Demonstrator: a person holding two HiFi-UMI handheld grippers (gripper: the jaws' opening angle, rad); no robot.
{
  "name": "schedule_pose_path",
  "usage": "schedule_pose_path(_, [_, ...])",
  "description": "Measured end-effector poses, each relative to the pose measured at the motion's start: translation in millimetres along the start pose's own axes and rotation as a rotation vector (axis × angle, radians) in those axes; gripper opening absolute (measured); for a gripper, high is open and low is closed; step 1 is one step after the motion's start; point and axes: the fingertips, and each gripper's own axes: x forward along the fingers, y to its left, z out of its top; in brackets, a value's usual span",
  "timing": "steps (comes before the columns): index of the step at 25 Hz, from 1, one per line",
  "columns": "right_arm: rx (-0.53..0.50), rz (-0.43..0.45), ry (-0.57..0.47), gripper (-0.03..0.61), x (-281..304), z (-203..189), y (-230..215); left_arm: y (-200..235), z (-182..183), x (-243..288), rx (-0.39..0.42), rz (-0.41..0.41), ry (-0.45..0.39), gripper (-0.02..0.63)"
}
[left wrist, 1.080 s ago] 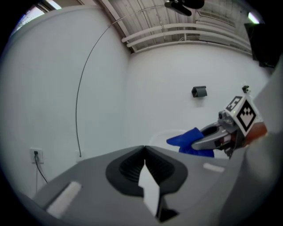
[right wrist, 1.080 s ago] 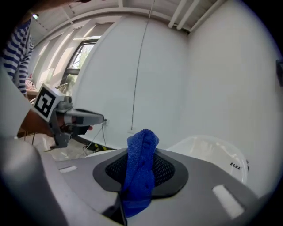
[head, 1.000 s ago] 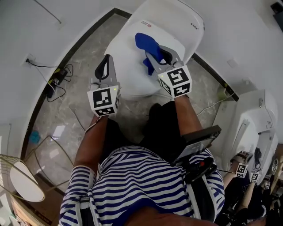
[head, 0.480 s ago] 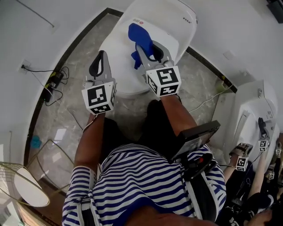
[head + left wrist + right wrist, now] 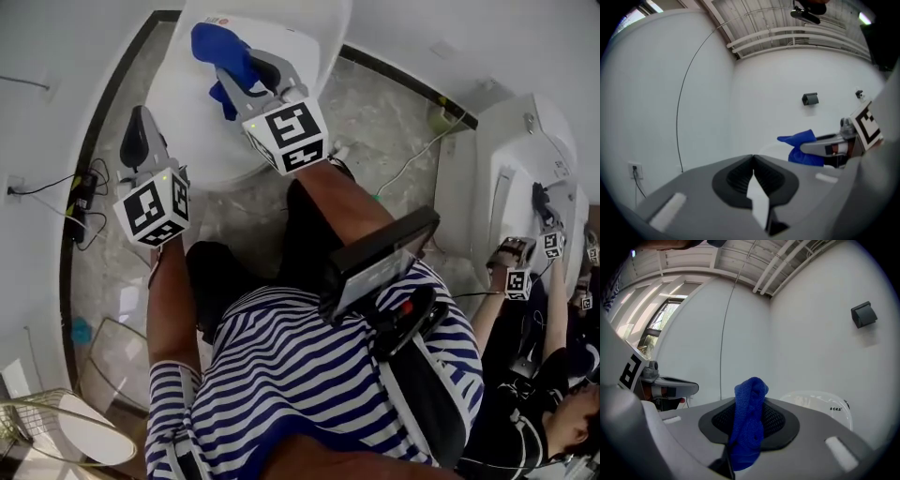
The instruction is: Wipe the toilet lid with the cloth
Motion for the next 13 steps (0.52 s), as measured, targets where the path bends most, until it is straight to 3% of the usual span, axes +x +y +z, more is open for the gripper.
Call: schedule_pose_path(13, [-0.008, 0.004, -0.004, 0.115, 1.7, -3.8, -4.4, -3.4, -0.3, 6.5, 0.004, 0.006, -0.009, 0.002])
